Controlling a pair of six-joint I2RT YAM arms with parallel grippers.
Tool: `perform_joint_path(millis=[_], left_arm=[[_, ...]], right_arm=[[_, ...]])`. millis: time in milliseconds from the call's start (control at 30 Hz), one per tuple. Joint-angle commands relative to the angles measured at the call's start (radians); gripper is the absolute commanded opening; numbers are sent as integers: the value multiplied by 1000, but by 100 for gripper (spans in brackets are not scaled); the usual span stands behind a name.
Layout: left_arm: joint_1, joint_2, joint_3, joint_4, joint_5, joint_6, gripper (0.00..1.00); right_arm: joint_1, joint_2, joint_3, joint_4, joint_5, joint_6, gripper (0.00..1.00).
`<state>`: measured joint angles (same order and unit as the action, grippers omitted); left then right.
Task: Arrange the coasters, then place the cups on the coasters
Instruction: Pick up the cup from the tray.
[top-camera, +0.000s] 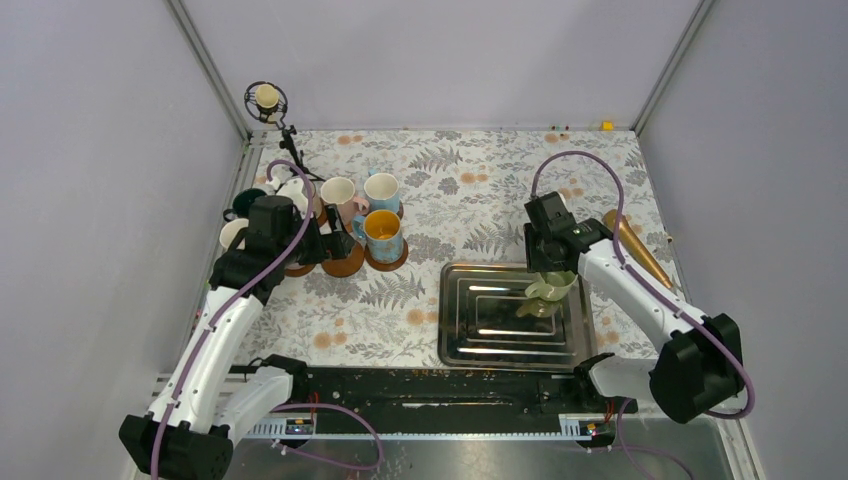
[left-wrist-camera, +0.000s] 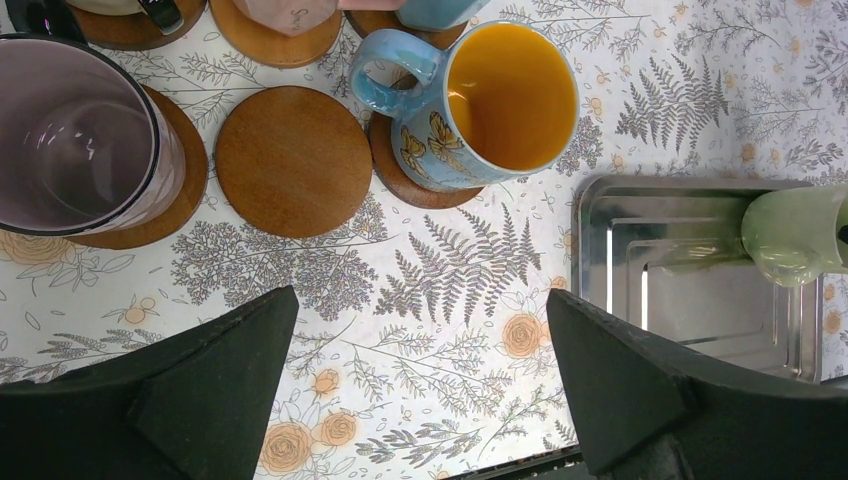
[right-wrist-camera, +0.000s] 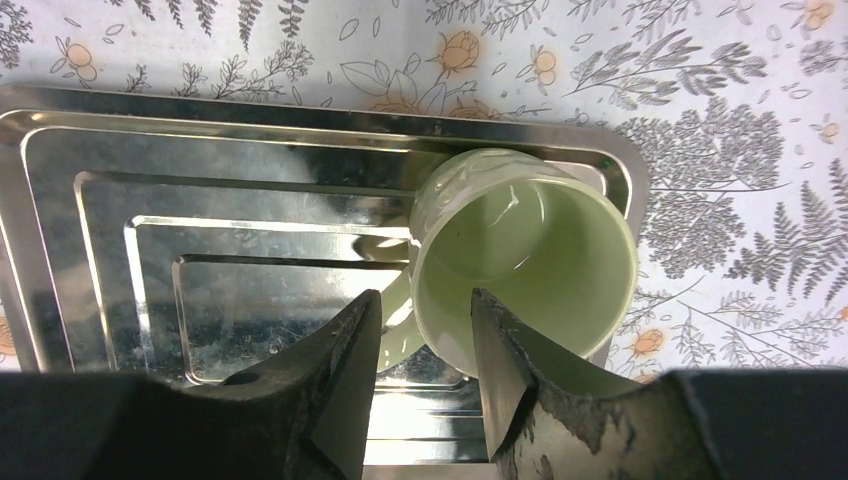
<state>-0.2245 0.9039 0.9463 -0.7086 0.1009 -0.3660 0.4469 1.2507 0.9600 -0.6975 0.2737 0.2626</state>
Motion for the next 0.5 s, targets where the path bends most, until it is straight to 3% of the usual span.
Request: perform_joint_path(millis=[0,467], left_arm=[[-3,-23,0,40,-20,10,99],[-3,-34,-1,35,-37,9,99]], right_arm=[[-30,33,-4,13,-74,-12,46],[-41,70,-32,28,-53,13,40]])
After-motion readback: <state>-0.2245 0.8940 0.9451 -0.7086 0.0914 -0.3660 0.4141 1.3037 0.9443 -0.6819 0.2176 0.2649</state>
